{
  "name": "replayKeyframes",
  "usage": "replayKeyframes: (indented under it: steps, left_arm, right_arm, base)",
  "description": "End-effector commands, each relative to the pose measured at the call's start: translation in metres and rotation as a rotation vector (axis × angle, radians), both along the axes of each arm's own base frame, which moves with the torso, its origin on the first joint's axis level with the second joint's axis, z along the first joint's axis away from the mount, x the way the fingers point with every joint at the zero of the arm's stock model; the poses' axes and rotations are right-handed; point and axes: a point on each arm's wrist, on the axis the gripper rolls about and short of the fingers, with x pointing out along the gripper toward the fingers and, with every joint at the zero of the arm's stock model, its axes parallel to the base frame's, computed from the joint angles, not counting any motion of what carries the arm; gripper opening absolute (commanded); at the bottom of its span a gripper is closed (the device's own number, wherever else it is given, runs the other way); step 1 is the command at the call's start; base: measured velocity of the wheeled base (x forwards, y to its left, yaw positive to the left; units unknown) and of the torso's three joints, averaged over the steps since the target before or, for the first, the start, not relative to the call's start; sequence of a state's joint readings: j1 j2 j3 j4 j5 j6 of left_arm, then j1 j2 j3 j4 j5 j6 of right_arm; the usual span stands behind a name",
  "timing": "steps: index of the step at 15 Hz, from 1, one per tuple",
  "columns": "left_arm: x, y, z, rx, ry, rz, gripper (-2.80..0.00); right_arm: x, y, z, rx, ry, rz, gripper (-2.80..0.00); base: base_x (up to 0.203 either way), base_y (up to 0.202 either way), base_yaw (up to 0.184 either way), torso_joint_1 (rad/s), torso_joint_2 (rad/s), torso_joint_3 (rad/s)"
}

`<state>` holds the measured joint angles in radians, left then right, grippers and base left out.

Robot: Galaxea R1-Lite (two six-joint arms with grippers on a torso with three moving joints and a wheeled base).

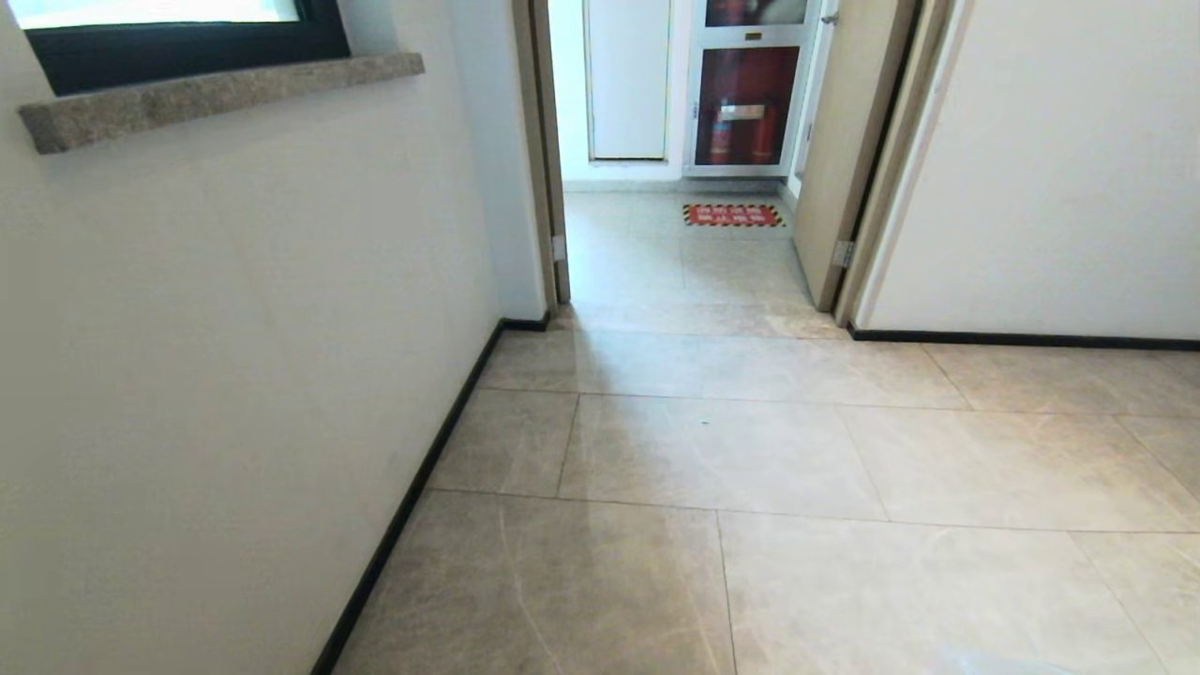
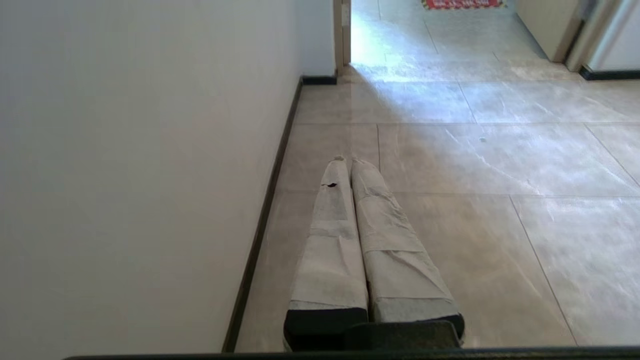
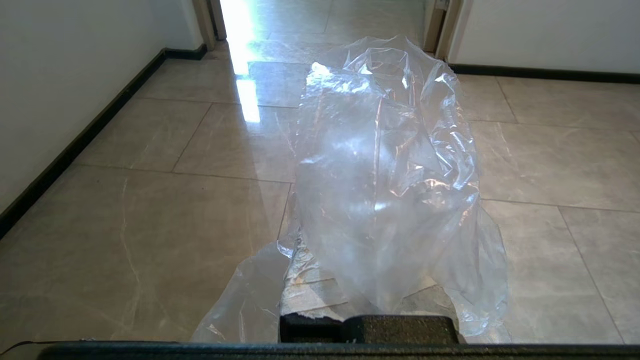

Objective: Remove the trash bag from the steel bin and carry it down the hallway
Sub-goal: Put the trash bag at the door

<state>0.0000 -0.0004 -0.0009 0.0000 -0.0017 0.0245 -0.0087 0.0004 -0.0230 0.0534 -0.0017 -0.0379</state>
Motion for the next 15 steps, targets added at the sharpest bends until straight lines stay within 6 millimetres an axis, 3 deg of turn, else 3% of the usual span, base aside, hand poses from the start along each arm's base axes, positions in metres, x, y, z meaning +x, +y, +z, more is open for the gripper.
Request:
replayKeyframes:
  steps: [1,8,15]
  left_arm:
    - [0.0001,0.0000,-0.0002,-0.001,0.001,0.000,-2.80]
    - [0.0001,0.0000,-0.0002,-0.001,0.001,0.000,-2.80]
    - [0.0001,0.0000,-0.0002,0.000,0.001,0.000,-2.80]
  right_arm:
    - [0.0001,0.0000,0.0000,0.000,0.001,0.001,-2.80]
    - [0.0000,0.0000,0.0000,0.000,0.000,0.000,-2.80]
    - [0.0001,0.0000,0.0000,-0.001,0.001,0.000,-2.80]
  base:
    - [0.167,0.000,-0.001,0.001,0.00,0.007]
    - [0.179,0.000,0.002,0.003,0.00,0.002]
    - [0.000,0.000,0.000,0.000,0.00,0.000]
